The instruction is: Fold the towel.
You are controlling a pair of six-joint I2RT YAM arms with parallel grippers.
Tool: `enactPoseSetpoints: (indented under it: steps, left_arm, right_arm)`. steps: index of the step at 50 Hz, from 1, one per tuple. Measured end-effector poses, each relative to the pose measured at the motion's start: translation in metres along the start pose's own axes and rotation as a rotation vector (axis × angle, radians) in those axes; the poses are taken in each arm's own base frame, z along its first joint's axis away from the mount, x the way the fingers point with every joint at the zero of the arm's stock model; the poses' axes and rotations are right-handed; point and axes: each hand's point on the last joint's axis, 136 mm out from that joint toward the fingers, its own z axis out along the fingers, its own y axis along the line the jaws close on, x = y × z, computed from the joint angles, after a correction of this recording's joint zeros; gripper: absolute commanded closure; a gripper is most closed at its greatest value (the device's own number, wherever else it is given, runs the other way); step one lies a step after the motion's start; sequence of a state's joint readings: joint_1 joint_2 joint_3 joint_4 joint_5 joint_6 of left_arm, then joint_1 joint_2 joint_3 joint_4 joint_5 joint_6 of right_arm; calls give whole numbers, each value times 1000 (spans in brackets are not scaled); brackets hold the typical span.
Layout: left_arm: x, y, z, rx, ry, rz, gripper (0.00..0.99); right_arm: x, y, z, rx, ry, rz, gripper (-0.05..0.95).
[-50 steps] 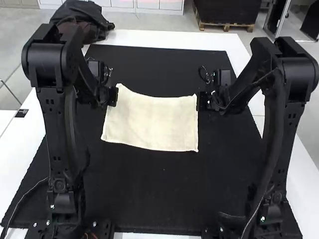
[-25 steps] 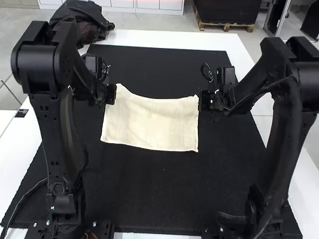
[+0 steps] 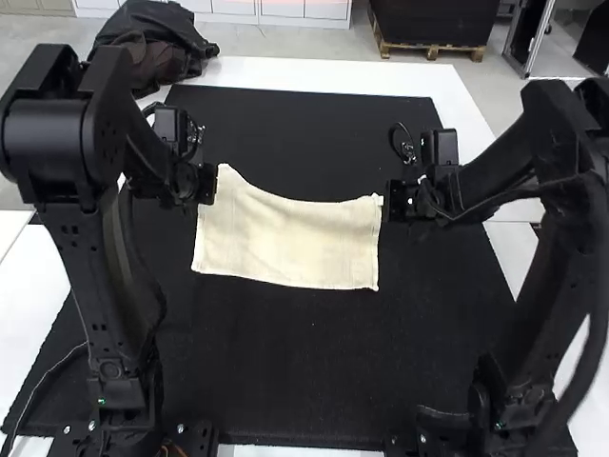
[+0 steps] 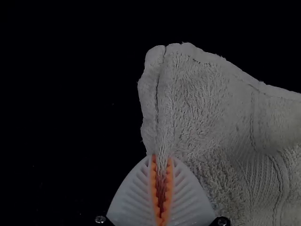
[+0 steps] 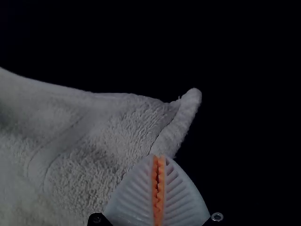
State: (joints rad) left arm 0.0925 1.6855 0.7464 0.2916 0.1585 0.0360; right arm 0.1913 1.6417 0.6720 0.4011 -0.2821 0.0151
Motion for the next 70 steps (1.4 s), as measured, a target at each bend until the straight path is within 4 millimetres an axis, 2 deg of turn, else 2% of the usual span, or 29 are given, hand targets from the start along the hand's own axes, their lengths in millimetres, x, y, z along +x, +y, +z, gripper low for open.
enactPoseSetpoints:
  steps: [15,34,53,63,70]
  left_arm:
    - [17,4,-21,2,28,-41,970]
    - [38,-4,-51,6,26,-44,972]
    - [50,-10,-73,3,1,-39,970]
    - [68,-13,-77,4,11,-41,970]
    - [81,-15,-78,4,20,-42,970]
  right_arm:
    - [4,11,-24,-28,10,2,926]
    - [22,21,-47,-48,53,14,926]
    - [52,26,-61,-65,113,26,926]
    - [72,27,-63,-76,150,33,926]
    - [74,28,-63,-81,156,35,923]
